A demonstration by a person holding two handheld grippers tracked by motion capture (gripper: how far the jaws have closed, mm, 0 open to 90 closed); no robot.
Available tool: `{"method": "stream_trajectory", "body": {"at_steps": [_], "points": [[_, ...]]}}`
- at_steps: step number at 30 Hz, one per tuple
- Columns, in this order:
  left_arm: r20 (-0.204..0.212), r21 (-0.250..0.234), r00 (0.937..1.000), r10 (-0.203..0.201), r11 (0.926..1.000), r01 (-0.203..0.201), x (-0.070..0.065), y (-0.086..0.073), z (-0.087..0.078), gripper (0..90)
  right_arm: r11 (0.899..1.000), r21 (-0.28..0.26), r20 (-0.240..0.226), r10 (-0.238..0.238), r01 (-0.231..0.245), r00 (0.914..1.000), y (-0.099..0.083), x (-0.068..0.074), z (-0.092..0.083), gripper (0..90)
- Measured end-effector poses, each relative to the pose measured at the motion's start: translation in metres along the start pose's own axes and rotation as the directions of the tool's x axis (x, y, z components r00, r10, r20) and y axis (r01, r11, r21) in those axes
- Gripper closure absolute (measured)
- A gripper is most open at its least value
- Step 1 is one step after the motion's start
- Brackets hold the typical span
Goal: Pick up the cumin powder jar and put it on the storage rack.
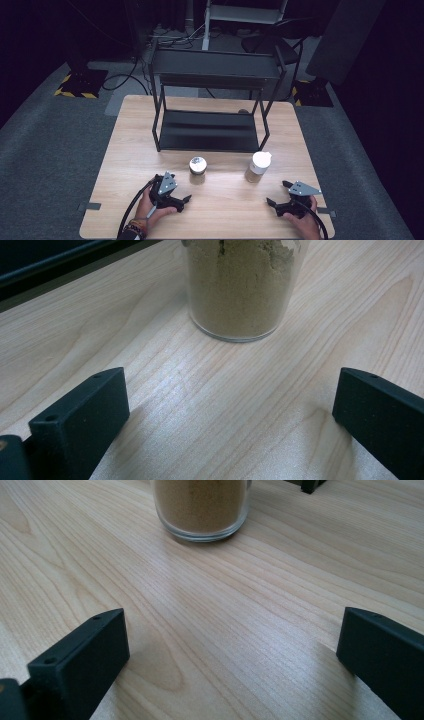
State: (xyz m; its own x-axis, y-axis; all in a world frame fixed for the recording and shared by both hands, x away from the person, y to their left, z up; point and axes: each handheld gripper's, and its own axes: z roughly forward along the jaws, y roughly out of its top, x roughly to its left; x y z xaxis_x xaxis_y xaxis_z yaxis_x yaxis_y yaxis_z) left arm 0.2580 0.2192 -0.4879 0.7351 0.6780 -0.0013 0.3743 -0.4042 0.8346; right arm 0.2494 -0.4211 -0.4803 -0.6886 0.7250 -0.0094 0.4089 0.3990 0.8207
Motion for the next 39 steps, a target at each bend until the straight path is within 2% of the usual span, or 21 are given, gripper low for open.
{"method": "stream_trajectory", "body": {"at_steps": [33, 39], "points": [[0.002, 0.0, 1.0, 0.0, 1.0, 0.0, 0.0006, 0.0, -0.0001, 1.0, 1.0, 0.0, 0.0, 0.0, 0.0, 1.0, 0.0001, -0.0001, 0.0, 0.0], [0.004, 0.016, 1.0, -0.003, 0.9999, 0.003, 0.0013, 0.0043, -0.0002, 0.8, 1.0, 0.0, 0.0, 0.0, 0.0, 1.0, 0.0001, -0.0001, 0.0, 0.0]]}}
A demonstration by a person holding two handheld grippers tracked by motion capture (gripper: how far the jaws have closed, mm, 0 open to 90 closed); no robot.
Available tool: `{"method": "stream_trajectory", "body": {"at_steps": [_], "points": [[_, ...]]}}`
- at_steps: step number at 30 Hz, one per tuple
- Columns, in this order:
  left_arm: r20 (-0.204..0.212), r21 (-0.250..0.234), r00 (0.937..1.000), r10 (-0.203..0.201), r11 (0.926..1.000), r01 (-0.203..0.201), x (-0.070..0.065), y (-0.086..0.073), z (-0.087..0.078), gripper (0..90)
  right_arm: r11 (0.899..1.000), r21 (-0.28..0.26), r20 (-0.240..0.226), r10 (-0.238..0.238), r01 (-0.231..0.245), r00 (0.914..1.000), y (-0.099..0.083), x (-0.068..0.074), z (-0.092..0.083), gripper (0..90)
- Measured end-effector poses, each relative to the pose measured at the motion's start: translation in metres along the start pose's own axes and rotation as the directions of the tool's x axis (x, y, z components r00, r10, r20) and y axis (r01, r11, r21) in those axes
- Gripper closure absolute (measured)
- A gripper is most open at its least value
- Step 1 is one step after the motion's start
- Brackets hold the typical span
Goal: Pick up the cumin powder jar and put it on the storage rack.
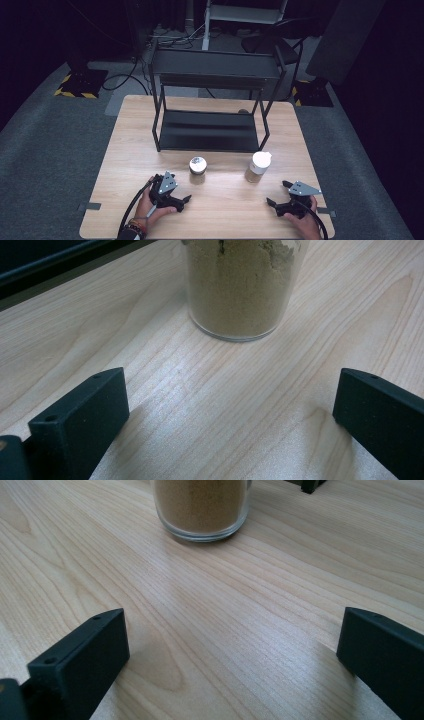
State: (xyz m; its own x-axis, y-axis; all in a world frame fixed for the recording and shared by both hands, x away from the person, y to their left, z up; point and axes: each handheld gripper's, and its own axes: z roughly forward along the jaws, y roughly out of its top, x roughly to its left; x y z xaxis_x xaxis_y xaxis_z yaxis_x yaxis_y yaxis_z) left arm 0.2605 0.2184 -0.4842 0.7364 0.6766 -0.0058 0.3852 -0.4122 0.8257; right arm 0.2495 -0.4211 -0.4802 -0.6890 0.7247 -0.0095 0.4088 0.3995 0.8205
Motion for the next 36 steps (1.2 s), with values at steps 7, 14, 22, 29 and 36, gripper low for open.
{"method": "stream_trajectory", "body": {"at_steps": [7, 14, 22, 29, 36], "points": [[-0.005, 0.003, 0.9995, -0.032, 0.9995, 0.032, 0.002, 0.007, -0.003, 1.0, 1.0, 0.0, 0.0, 0.0, 0.0, 1.0, 0.0, 0.0, 0.0, 0.0], [0.015, -0.044, 0.999, -0.043, 0.9981, 0.043, 0.004, 0.02, -0.006, 0.8, 1.0, 0.0, 0.0, 0.0, 0.0, 1.0, 0.0, 0.0, 0.0, 0.0], [0.021, -0.07, 0.9995, -0.022, 0.9973, 0.024, 0.005, 0.038, -0.006, 0.6, 1.0, 0.0, 0.0, 0.0, 0.0, 1.0, 0.0, 0.0, 0.0, 0.0], [0.047, -0.085, 0.9989, -0.004, 0.9964, 0.008, 0.009, 0.055, -0.001, 0.6, 1.0, 0.0, -0.001, -0.001, 0.001, 1.0, 0.0, 0.0, 0.0, 0.0], [0.066, -0.082, 0.9978, 0.008, 0.9966, -0.002, 0.012, 0.072, 0.005, 0.8, 1.0, 0.0, -0.001, -0.001, 0.001, 1.0, 0.0, 0.0, 0.0, 0.0]]}}
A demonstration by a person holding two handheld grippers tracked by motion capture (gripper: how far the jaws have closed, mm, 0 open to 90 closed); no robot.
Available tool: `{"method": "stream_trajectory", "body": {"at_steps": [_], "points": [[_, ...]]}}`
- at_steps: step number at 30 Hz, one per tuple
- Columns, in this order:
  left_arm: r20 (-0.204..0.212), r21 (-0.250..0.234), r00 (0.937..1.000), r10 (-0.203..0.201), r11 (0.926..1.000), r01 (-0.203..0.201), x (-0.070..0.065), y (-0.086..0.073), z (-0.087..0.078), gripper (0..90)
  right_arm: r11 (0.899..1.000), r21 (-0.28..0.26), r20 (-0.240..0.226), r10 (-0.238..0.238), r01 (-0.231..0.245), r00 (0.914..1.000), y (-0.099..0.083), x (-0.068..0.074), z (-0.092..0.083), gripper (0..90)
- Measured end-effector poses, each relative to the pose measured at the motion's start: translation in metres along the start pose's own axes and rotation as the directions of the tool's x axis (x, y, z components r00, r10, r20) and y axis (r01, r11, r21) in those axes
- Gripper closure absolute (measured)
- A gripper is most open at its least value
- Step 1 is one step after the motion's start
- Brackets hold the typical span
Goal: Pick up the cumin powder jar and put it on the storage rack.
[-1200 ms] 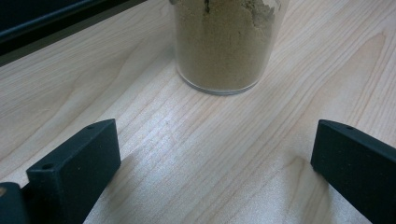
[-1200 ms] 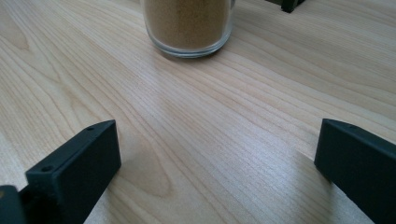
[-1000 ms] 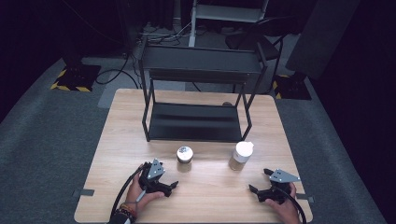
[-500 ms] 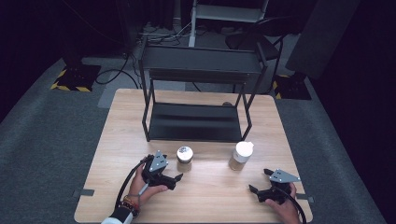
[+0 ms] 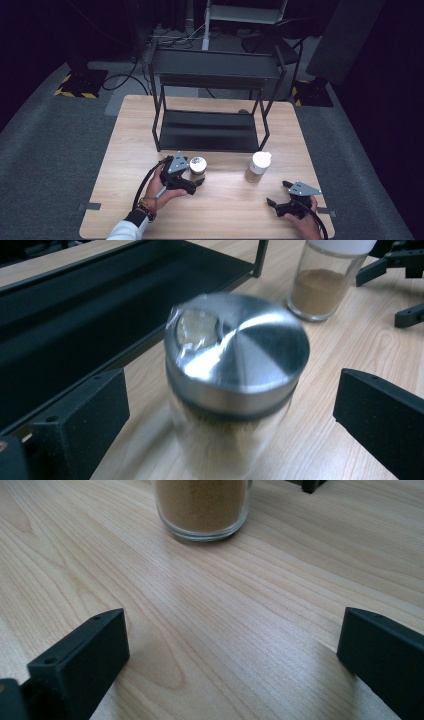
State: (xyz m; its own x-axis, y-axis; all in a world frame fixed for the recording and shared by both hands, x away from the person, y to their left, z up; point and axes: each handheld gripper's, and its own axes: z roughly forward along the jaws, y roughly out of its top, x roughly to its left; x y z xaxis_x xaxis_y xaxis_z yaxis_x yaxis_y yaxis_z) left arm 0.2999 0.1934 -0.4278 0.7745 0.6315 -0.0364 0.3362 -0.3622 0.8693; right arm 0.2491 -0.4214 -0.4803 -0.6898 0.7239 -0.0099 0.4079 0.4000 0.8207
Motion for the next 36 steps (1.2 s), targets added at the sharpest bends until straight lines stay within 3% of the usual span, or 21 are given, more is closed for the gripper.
{"method": "stream_trajectory", "body": {"at_steps": [10, 15, 20, 24, 36], "points": [[0.014, 0.005, 0.9998, 0.017, 0.9998, -0.018, 0.005, 0.016, 0.007, 1.0, 1.0, 0.0, 0.0, 0.0, 0.0, 1.0, 0.0, 0.0, 0.0, 0.0], [0.037, 0.02, 0.9984, 0.043, 0.9988, -0.044, 0.006, 0.016, 0.014, 10.0, 1.0, 0.0, 0.0, 0.0, 0.0, 1.0, 0.0, 0.0, 0.0, 0.0], [0.029, 0.012, 0.9969, 0.073, 0.9972, -0.073, 0.005, 0.015, 0.016, 22.4, 1.0, 0.0, 0.0, 0.0, 0.0, 1.0, 0.0, 0.0, 0.0, 0.0], [0.041, 0.005, 0.9968, 0.068, 0.9976, -0.068, 0.01, 0.013, 0.016, 31.9, 1.0, 0.0, -0.001, 0.0, 0.0, 1.0, 0.0, 0.0, 0.0, 0.0], [0.034, 0.002, 0.9982, 0.049, 0.9988, -0.049, 0.011, 0.014, 0.017, 33.4, 1.0, 0.0, -0.001, 0.0, 0.0, 1.0, 0.0, 0.0, 0.0, 0.0]]}}
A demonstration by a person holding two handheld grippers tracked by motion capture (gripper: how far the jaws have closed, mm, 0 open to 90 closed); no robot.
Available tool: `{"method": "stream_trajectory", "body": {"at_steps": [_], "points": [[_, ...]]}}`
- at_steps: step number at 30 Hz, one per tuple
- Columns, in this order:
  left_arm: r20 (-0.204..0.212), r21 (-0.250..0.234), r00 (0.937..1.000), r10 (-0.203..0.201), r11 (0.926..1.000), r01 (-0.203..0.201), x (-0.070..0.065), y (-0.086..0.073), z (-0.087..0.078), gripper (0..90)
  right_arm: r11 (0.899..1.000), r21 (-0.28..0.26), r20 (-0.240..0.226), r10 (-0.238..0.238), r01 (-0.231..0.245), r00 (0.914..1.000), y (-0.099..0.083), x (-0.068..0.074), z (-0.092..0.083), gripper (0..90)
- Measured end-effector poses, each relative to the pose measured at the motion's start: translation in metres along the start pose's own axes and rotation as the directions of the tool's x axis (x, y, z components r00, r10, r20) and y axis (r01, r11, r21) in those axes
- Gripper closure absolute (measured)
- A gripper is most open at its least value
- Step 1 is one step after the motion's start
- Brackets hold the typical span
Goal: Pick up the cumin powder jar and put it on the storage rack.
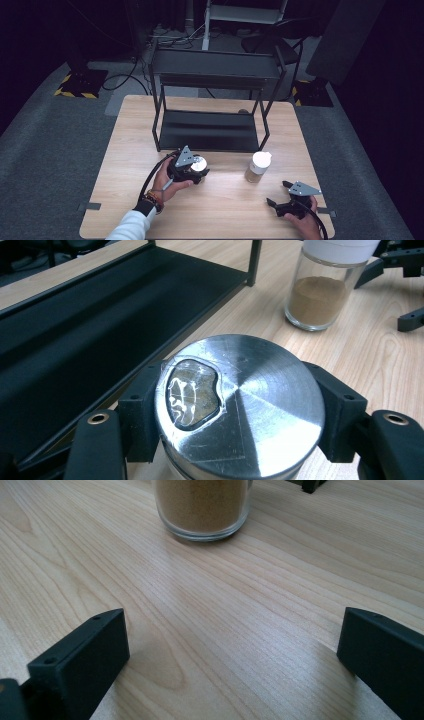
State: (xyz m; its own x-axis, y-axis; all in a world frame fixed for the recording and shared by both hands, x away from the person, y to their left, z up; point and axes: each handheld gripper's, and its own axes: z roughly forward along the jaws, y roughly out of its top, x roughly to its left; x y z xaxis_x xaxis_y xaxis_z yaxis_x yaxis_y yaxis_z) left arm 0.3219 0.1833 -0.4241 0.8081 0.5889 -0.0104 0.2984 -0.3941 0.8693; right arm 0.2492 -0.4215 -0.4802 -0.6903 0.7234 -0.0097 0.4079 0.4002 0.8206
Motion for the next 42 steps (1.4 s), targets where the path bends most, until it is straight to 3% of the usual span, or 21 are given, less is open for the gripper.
{"method": "stream_trajectory", "body": {"at_steps": [4, 12, 18, 27, 42], "points": [[-0.002, 0.018, 1.0, 0.001, 0.9998, -0.001, 0.001, 0.006, -0.001, 33.7, 1.0, 0.0, 0.0, 0.0, 0.0, 1.0, 0.0, 0.0, 0.0, 0.0], [-0.016, -0.018, 0.9992, -0.037, 0.9992, 0.036, 0.004, 0.008, -0.01, 34.2, 1.0, 0.0, 0.0, 0.0, 0.0, 1.0, 0.0, 0.0, 0.0, 0.0], [-0.023, -0.043, 0.9986, -0.048, 0.998, 0.047, 0.008, 0.019, -0.019, 34.2, 1.0, 0.0, 0.0, 0.0, 0.0, 1.0, 0.0, 0.0, 0.0, 0.0], [-0.04, -0.051, 0.999, -0.022, 0.9985, 0.02, 0.016, 0.056, -0.037, 34.3, 1.0, 0.0, 0.0, 0.0, 0.0, 1.0, 0.0, 0.0, 0.0, 0.0], [-0.054, -0.076, 0.9974, -0.048, 0.9961, 0.044, 0.034, 0.107, -0.06, 34.4, 1.0, 0.0, 0.0, 0.0, 0.0, 1.0, 0.0, 0.0, 0.0, 0.0]]}}
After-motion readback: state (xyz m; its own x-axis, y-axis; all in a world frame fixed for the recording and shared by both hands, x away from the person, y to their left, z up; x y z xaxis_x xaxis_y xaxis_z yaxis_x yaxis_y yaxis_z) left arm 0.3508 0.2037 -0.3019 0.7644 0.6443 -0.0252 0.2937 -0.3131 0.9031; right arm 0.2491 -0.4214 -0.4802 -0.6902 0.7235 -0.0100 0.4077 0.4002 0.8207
